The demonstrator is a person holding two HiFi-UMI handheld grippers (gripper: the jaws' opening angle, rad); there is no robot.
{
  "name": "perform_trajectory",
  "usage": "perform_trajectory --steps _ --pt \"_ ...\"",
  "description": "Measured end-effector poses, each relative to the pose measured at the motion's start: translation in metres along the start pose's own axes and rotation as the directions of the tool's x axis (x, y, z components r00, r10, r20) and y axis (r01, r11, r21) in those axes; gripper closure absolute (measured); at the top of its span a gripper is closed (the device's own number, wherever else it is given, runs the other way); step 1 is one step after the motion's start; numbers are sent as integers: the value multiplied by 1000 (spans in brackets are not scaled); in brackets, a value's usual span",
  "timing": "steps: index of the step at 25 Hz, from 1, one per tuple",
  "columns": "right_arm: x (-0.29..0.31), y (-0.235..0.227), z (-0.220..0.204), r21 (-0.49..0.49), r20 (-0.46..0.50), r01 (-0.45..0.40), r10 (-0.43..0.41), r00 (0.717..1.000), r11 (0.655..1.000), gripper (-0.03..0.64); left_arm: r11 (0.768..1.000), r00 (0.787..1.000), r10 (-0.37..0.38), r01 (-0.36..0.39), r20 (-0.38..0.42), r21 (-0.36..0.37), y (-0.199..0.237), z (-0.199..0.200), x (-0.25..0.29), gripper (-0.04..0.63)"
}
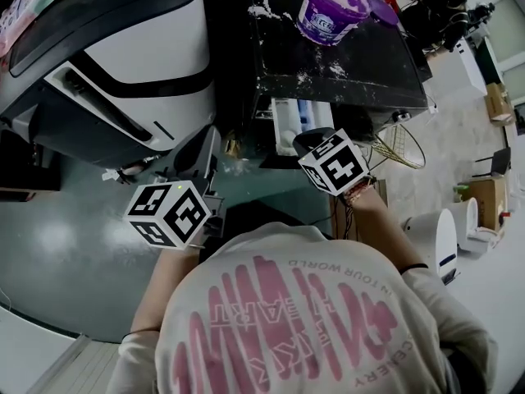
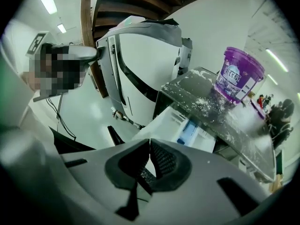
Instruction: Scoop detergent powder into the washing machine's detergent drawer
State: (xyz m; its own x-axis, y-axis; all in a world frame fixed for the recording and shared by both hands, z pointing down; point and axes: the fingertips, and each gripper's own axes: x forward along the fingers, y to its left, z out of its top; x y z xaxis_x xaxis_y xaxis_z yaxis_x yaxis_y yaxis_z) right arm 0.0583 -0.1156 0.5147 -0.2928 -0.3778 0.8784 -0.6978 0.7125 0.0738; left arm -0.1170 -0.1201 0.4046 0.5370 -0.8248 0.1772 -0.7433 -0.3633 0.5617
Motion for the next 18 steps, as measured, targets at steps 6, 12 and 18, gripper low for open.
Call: perform_trajectory --steps 6,12,18 --pt "2 2 -3 7 -27 51 -51 998 999 611 999 998 -51 51 -26 0 6 3 4 592" --pt "-1 5 -4 31 -34 119 -118 992 992 612 988 985 -152 152 -78 -10 5 2 9 592" --pt "-5 9 -3 41 -43 190 -188 981 981 612 980 972 -197 199 -129 1 11 3 6 592"
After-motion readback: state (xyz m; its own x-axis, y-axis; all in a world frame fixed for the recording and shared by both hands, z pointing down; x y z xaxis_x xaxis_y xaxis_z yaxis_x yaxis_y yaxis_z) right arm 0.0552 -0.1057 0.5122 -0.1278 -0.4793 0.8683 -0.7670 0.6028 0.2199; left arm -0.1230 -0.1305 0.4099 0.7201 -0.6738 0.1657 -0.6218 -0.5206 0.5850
